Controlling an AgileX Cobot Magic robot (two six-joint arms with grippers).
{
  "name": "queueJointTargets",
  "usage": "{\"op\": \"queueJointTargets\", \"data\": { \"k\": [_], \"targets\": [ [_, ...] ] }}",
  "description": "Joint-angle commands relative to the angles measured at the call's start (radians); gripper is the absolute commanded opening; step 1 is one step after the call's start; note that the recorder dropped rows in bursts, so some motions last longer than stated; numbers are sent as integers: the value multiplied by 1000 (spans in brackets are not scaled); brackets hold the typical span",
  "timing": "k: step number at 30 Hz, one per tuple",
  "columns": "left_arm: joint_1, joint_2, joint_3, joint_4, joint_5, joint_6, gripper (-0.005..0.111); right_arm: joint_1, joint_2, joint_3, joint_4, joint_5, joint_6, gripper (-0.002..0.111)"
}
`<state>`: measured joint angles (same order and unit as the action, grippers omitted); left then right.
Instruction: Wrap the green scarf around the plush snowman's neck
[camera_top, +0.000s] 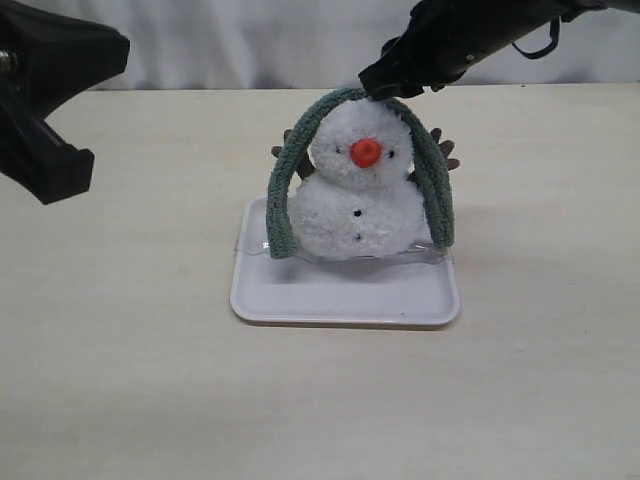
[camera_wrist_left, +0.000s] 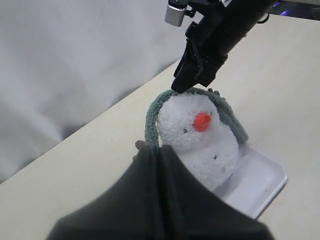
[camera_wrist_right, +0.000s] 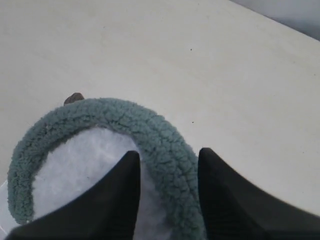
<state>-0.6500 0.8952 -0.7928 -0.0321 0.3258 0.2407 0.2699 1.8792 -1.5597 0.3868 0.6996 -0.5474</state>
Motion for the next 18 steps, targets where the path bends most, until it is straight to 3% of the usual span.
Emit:
{"op": "queueJointTargets", "data": {
  "k": [1, 5, 11, 18],
  "targets": [
    [4, -5, 1, -8, 17, -8, 0, 1, 26, -43, -9, 95, -12, 37],
    [4, -5, 1, -10, 35, -8, 0, 1, 26, -39, -50, 87, 2, 35],
    [4, -5, 1, -10, 45, -8, 0, 1, 28, -38, -92, 85, 35, 5],
    [4, -5, 1, -13, 40, -8, 0, 1, 28, 3, -163, 6, 68, 4]
  ]
}}
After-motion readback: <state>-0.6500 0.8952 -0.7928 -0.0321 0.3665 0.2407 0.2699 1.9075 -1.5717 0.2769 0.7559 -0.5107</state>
